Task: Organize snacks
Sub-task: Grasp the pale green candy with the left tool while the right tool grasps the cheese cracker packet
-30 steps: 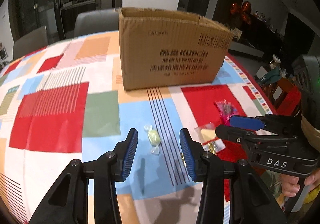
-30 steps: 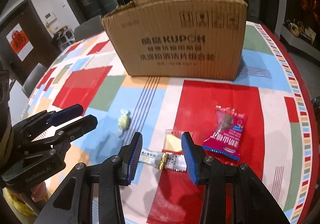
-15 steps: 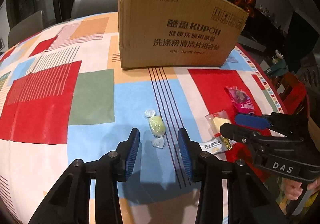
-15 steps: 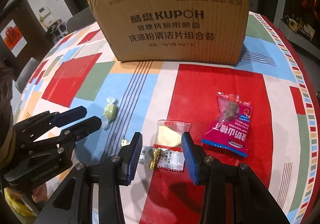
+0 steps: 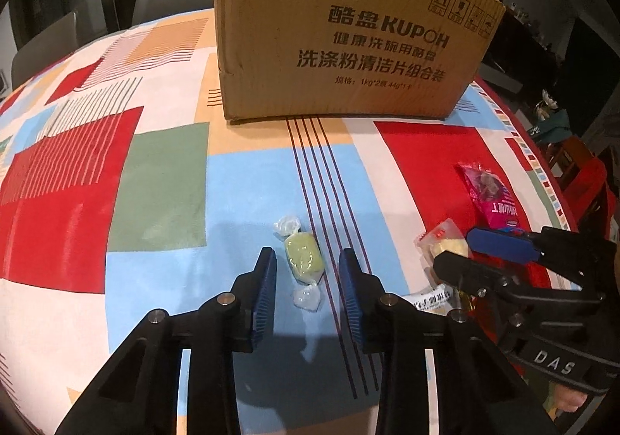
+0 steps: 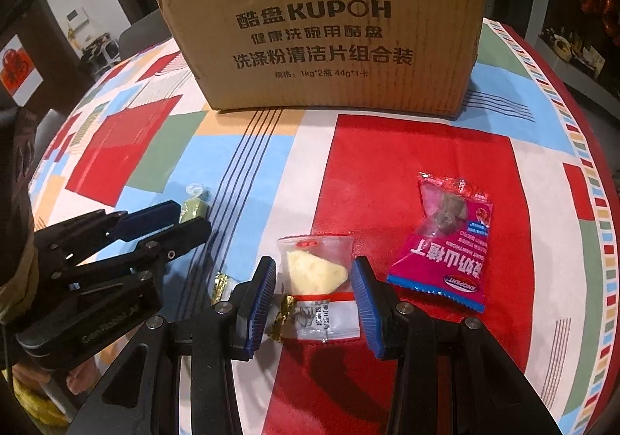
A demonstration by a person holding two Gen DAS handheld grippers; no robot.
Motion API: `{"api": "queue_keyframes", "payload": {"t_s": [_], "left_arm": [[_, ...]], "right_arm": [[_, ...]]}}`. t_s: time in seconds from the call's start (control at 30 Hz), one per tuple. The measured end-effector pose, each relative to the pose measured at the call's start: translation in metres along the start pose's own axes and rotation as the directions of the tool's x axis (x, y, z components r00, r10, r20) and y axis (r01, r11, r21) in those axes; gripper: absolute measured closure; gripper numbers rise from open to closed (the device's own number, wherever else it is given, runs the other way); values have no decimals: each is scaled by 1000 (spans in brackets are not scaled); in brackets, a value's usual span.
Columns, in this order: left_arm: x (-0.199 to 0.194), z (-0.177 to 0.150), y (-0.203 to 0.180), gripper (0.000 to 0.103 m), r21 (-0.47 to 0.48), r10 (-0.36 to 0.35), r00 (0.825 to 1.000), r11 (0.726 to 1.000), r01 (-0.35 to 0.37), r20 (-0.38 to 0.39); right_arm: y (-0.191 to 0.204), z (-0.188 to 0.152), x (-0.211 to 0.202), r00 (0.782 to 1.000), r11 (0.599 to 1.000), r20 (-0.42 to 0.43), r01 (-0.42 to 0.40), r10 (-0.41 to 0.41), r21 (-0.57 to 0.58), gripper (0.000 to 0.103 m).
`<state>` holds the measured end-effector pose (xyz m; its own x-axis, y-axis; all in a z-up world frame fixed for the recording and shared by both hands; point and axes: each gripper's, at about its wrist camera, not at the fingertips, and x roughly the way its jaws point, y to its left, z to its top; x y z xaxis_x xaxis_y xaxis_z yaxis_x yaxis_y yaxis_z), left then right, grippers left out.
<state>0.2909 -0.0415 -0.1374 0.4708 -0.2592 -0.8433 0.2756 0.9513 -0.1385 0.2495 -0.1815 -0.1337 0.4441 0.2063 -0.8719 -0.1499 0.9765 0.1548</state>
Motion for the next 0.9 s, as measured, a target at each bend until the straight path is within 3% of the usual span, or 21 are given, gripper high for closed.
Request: {"api": "queue_keyframes", "payload": {"t_s": [0.2, 0.4, 0.9], "left_arm": [[2, 0, 0, 82, -2, 14, 1000, 1000, -14, 4], [-1, -3, -1, 82, -9, 7, 1000, 1000, -7, 1], [-37, -5, -14, 82, 2, 7, 998, 1000, -7, 54]], "right_arm": [[-3, -2, 2, 1000, 1000, 11, -1, 0, 12, 61], [0, -4, 2, 1000, 1000, 26, 14, -14, -8, 62], [-9, 0, -14, 997, 998, 63, -45, 42, 38, 64]]}}
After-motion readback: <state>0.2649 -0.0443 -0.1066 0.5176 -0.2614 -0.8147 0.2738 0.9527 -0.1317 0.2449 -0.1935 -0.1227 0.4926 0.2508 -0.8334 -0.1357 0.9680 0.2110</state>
